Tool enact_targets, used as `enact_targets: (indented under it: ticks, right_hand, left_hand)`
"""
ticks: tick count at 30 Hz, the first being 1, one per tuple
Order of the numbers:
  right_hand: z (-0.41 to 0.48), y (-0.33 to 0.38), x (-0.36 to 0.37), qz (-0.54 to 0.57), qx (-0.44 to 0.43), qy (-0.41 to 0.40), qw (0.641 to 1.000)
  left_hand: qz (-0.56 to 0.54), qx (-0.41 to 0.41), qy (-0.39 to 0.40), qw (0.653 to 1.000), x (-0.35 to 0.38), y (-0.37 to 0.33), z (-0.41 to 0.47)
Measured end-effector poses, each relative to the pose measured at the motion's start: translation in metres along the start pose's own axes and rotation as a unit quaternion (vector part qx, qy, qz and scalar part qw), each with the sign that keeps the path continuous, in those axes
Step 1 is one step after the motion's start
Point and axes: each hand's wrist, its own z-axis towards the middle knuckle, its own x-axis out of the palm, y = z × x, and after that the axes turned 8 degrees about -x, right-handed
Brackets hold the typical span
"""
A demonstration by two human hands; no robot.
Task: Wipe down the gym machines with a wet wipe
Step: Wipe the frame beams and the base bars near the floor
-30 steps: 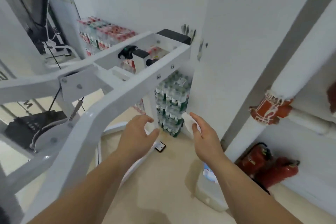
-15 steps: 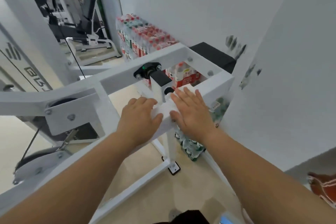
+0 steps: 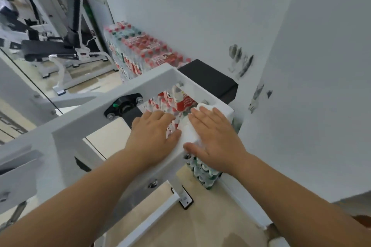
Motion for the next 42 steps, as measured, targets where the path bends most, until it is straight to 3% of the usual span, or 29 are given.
enact_targets:
  ticks: [2,7,9,13,15,20,26,32,37,40,42]
  right_hand:
    - [-0.010,-0.003,0.008,0.006,-0.023,-0.020,1.000]
    - [0.005,-0.038,0.001,0.042,0.115,-0.079,0.989]
    - [0.001,-0.023,0.008,0.022,0.074,-0.101,0.992]
    - [-0.027,0.000,0.040,0.036,-0.103,-0.179,0.978]
    - [-0.029,-0.008,0.049,0.036,-0.122,-0.247,0.961]
    - [-0.020,-0.012,0.055,0.023,-0.062,-0.378,0.923]
    - [-0.021,-0.003,0.045,0.082,-0.002,-0.397,0.914]
    - [-0.063,0.061,0.059,0.193,0.154,-0.429,0.869]
    - [-0.089,0.118,0.106,0.366,0.316,-0.386,0.785]
    - [-0.085,0.140,0.124,0.477,0.348,-0.370,0.717]
    - [-0.080,0.148,0.136,0.510,0.348,-0.350,0.704]
  left_hand:
    - [0.001,-0.008,-0.009,1.000,0.006,-0.001,0.001]
    - [0.001,-0.003,-0.018,1.000,0.007,0.001,0.000]
    - [-0.014,-0.002,-0.035,0.999,0.006,-0.001,-0.001]
    - [-0.016,0.014,-0.103,0.994,0.004,-0.001,-0.009]
    - [-0.015,0.020,-0.127,0.992,0.001,-0.001,-0.011]
    - [-0.042,0.007,-0.147,0.988,-0.006,0.003,-0.037]
    - [-0.048,-0.027,-0.137,0.989,-0.006,0.029,-0.087]
    - [-0.074,0.058,-0.188,0.978,-0.001,0.036,-0.152]
    - [-0.068,0.115,-0.180,0.974,0.029,0.057,-0.212]
    - [-0.036,0.091,-0.149,0.984,0.044,0.073,-0.239]
    - [-0.020,0.051,-0.111,0.992,0.055,0.082,-0.254]
